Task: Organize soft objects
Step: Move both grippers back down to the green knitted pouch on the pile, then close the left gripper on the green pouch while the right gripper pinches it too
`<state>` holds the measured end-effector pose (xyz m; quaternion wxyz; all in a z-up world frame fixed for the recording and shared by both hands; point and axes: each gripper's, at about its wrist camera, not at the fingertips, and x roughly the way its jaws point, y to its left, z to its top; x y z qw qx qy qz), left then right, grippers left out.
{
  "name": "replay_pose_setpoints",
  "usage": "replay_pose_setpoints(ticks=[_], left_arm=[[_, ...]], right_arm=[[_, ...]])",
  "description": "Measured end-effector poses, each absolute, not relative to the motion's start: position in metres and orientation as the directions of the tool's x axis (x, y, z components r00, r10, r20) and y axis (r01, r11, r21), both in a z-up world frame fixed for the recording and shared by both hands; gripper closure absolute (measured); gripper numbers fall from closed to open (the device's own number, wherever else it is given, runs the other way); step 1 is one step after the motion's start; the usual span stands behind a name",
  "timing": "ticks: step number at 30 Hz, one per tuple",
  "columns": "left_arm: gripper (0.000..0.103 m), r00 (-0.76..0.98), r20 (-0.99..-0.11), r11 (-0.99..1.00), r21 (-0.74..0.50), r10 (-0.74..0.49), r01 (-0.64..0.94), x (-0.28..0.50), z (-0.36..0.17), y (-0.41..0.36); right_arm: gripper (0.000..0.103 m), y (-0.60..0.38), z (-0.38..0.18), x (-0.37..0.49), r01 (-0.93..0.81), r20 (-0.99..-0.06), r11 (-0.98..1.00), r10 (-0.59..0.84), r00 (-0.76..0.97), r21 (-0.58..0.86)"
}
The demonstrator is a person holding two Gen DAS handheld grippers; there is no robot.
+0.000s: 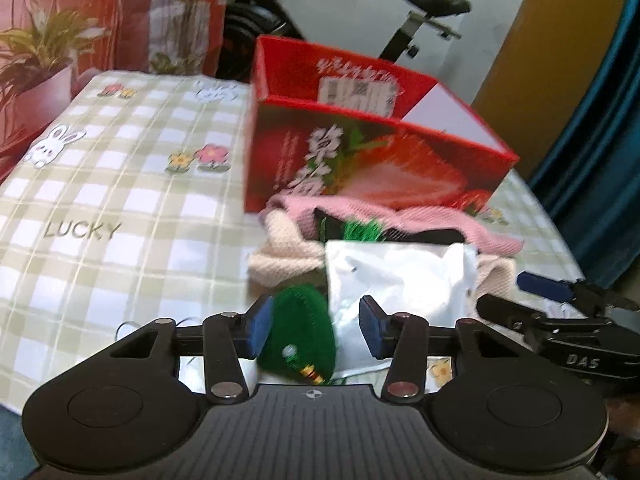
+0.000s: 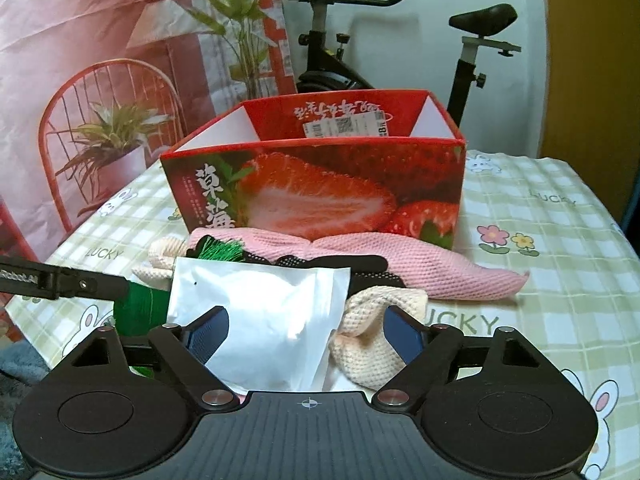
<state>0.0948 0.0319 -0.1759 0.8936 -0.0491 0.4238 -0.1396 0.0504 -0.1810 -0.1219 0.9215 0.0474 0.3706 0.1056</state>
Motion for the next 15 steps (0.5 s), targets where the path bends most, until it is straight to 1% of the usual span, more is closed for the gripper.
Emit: replay_pose_setpoints(ticks=[3, 7, 10, 12, 15], left_arm=[[0.052, 0.579, -0.767, 0.960, -0.206, -0.278, 0.188, 0.096, -0.183, 0.036], [0.051, 0.531, -0.786, 0.948, -0.277, -0.316, 0.154, 0.107, -0.196, 0.044], [0.052, 0.498, -0.802, 0.943, -0.299, -0.330, 0.144, 0.119, -0.206, 0.044], [0.057, 0.492, -0.802, 0.941, -0.304, -0.338, 0.150, 0.123, -0.208, 0.041], [0.057, 0.481, -0.798, 0.931, -0.333, -0.363, 0.149, 0.129, -0.210, 0.038]], right_arm=[[0.023, -0.177, -0.124, 0.051, -0.178, -0.681, 0.969, 0.247, 0.690, 0.171], [0.025, -0.172, -0.127, 0.052, -0.198, -0.694, 0.965, 0.260, 0.671, 0.171], [0.025, -0.170, -0.128, 0.052, -0.203, -0.698, 0.964, 0.265, 0.666, 0.172], [0.025, -0.171, -0.128, 0.053, -0.203, -0.699, 0.964, 0.266, 0.664, 0.174], [0.026, -0.173, -0.130, 0.056, -0.196, -0.704, 0.963, 0.270, 0.656, 0.187]])
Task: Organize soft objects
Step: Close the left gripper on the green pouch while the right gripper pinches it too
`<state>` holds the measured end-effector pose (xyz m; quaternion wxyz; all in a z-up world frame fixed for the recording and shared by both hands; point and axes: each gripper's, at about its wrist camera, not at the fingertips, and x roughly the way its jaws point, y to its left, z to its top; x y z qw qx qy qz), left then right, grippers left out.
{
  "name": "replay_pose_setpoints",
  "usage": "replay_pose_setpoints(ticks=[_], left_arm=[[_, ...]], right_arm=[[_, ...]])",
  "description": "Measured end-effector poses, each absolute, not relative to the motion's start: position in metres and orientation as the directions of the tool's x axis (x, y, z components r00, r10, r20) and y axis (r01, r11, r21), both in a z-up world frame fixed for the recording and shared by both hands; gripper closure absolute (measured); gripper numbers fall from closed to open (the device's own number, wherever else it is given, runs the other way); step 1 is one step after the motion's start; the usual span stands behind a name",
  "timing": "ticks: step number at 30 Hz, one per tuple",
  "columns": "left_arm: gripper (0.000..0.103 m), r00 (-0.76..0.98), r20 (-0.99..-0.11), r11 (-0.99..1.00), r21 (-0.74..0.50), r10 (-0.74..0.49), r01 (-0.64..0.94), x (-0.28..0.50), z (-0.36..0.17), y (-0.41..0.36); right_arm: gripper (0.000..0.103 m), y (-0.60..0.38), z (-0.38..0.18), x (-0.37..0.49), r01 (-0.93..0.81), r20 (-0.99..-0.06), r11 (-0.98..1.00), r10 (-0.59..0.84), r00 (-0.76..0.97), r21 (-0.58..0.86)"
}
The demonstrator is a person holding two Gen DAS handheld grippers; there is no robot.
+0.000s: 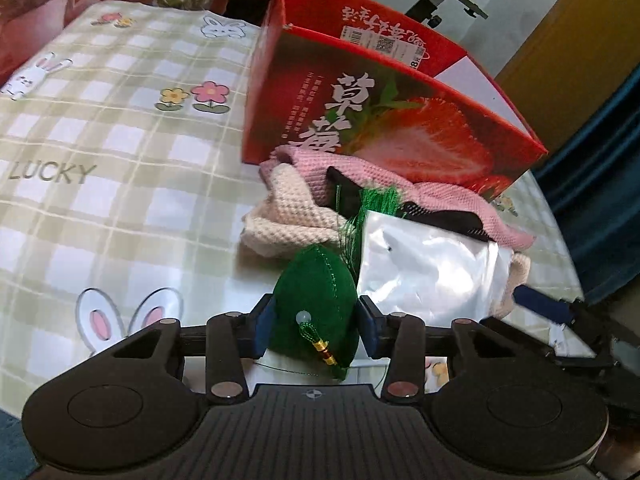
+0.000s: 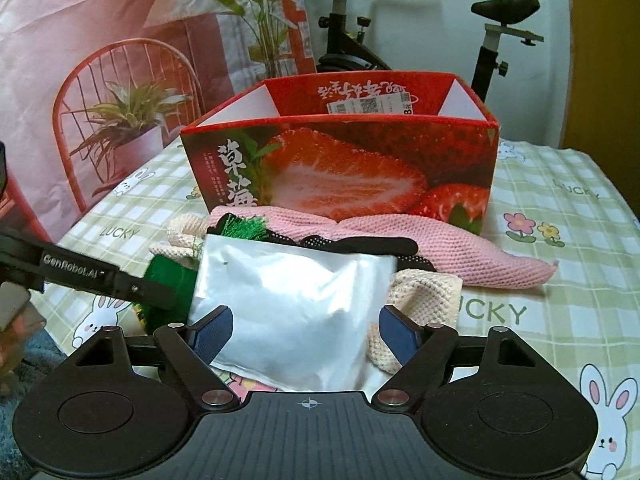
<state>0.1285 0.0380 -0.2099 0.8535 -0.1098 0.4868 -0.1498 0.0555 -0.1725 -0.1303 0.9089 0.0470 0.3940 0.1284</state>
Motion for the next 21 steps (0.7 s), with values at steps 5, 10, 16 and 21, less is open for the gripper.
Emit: replay_pose_setpoints(ticks=[5, 10, 16, 21], left_arm=[[0.057, 0.471, -0.810, 0.937, -0.313, -0.349, 0.156, 0.143, -0.211, 0.026], [0.057, 0.451, -0.818, 0.934, -0.310, -0.358, 0.179, 0.154, -0.212, 0.018], [0.057, 0.425, -0.813, 0.917, -0.344, -0.398, 0.200, 0.160, -0.213, 0.024], [0.057, 0.421, -0.801, 0.904, -0.361, -0.426, 0.226, 0.161, -0.211, 0.031]], right_arm=[[0.026, -0.173, -0.134, 0.058, -0.192, -0.711, 0.962, 0.274, 0.648, 0.196], [0.028, -0.171, -0.136, 0.063, -0.198, -0.715, 0.961, 0.277, 0.641, 0.195], [0.031, -0.162, -0.133, 0.070, -0.238, -0.713, 0.953, 0.298, 0.634, 0.186], [0.034, -0.151, -0.131, 0.078, -0.282, -0.715, 0.942, 0.322, 0.620, 0.180]])
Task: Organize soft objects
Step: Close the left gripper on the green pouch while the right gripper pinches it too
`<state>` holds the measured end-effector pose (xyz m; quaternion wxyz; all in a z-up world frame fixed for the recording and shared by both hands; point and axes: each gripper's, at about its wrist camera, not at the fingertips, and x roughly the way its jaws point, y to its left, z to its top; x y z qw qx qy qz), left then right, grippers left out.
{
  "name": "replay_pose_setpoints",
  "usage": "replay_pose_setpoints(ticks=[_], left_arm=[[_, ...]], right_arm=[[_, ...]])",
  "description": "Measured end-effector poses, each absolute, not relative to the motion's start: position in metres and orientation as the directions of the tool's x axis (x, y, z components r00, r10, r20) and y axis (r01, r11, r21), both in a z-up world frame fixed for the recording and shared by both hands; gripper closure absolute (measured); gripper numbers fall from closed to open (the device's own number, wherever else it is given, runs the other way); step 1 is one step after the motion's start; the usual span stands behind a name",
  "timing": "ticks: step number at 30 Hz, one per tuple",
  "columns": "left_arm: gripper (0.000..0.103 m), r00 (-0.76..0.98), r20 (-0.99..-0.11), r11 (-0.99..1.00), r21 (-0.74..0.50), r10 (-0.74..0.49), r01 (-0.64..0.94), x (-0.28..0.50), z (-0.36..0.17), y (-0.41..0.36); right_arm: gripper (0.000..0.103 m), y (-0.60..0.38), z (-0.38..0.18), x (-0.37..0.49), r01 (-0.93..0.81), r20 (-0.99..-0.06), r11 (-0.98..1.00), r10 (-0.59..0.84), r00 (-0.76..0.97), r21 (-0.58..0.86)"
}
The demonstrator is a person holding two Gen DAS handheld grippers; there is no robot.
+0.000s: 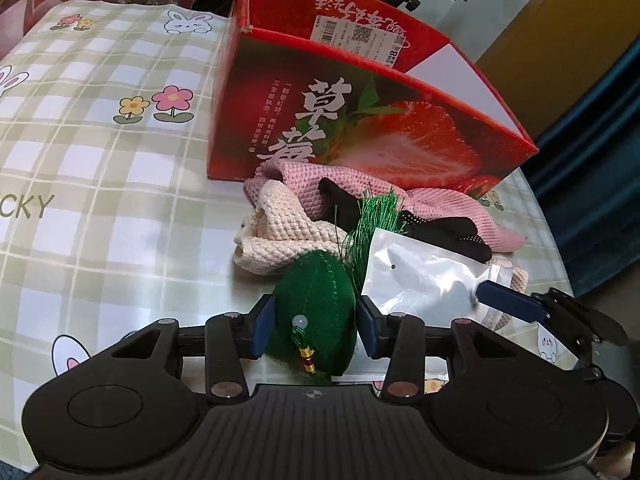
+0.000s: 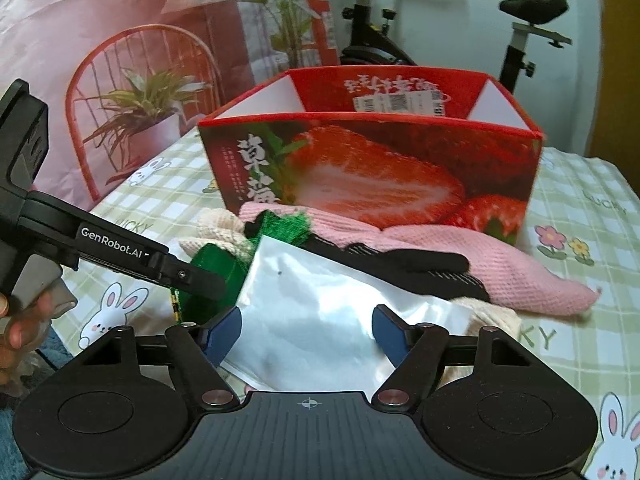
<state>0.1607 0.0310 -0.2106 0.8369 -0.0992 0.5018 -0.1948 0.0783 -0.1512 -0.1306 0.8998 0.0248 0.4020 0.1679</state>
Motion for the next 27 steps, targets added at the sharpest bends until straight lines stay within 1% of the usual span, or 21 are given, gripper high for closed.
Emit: replay_pose_setpoints(ticks=[3, 9, 16, 19, 27], left_arm=[[0.057, 0.420, -0.796, 0.899, -0.363, -0.436, 0.245, 0.161, -0.210, 0.032], [0.057, 0.413, -0.790, 0.890, -0.369, -0.452, 0.268, 0.163, -0.209, 0.033], [0.058, 0.415, -0.772, 0.875, -0.401, -0.482, 0.272, 0.161, -0.206, 0.035], [0.061, 0.422, -0.753, 0.862, -0.416, -0.505, 0.290, 0.160, -0.201, 0.035], [0.062, 0.415, -0.752, 0.857, -0.420, -0.512, 0.297, 0.162, -0.203, 0.033]], right_arm=[[0.039, -0.143, -0.130, 0.083, -0.315, -0.717, 0.933, 0.340, 0.608, 0.175], [0.041, -0.129, -0.130, 0.085, -0.367, -0.722, 0.915, 0.367, 0.586, 0.167], [0.044, -0.124, -0.132, 0.084, -0.386, -0.726, 0.906, 0.382, 0.571, 0.172], [0.048, -0.123, -0.131, 0.083, -0.398, -0.722, 0.900, 0.394, 0.569, 0.178], [0.048, -0.108, -0.131, 0.085, -0.456, -0.723, 0.874, 0.425, 0.545, 0.170]])
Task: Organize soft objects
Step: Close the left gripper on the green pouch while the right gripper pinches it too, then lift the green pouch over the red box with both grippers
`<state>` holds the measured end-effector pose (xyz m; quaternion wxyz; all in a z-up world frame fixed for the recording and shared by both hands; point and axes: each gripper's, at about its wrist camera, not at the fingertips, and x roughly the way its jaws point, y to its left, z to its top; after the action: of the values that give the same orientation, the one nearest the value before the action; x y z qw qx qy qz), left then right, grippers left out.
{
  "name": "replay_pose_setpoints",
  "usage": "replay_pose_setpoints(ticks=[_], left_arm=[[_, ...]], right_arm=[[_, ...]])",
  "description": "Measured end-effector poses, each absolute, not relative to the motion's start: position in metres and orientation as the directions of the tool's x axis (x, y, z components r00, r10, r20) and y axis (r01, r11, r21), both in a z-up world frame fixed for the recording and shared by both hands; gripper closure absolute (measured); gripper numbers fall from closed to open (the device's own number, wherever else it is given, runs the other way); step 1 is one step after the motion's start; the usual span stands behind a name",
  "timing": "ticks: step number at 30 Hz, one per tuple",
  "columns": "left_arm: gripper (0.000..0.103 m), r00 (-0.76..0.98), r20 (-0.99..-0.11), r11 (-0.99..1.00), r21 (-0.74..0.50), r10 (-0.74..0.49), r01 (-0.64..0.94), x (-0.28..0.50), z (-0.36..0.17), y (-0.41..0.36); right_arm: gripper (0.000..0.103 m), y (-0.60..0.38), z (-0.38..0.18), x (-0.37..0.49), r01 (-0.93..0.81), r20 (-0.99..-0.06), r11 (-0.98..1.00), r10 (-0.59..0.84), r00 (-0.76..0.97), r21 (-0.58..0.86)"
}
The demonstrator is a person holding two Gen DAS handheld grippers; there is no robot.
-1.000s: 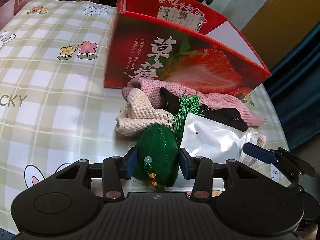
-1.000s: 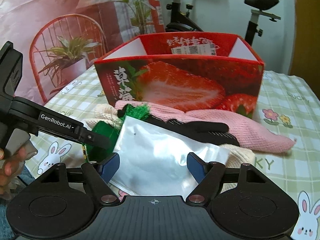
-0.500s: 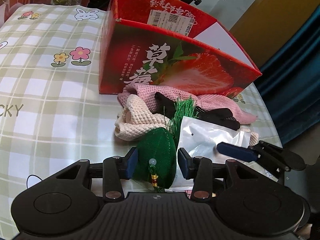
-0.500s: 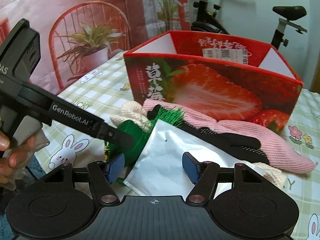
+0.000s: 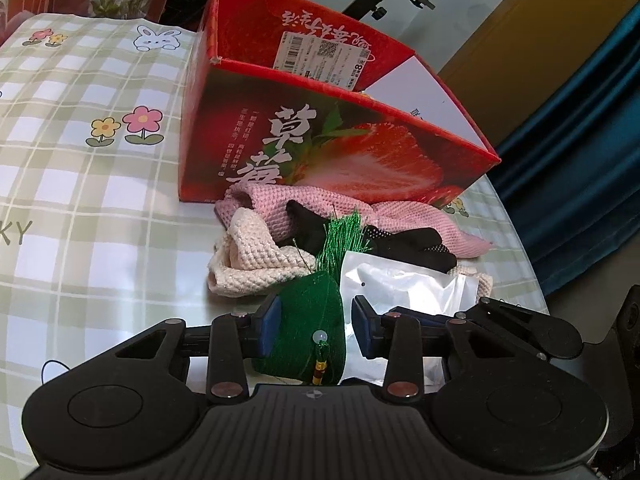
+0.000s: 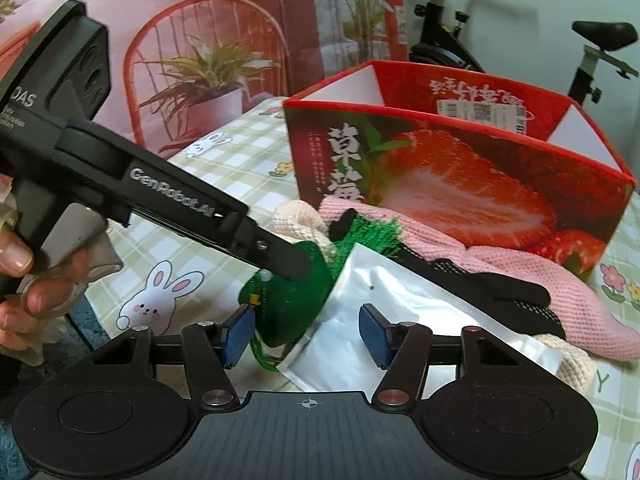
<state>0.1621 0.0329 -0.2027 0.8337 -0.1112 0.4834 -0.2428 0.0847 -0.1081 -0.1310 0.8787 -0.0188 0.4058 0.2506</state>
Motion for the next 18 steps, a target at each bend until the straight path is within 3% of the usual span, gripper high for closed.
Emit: replay_pose_setpoints(ticks=[9, 18], left_arm=[[0.059, 0.402, -0.777, 0.864, -0.352, -0.484, 0.359, 0.159, -0.214, 0.030], [0.060, 0.436, -0.743, 0.857, -0.385, -0.507, 0.342, 0.155, -0.199, 0.033]], right_arm=[[0.056, -0.082, -0.148, 0.099, -0.525, -0.748, 0.838, 0.443, 0.494, 0.150], [0.064, -0.086, -0.139, 0.100, -0.514, -0.725, 0.842, 0.456, 0.516, 0.164]])
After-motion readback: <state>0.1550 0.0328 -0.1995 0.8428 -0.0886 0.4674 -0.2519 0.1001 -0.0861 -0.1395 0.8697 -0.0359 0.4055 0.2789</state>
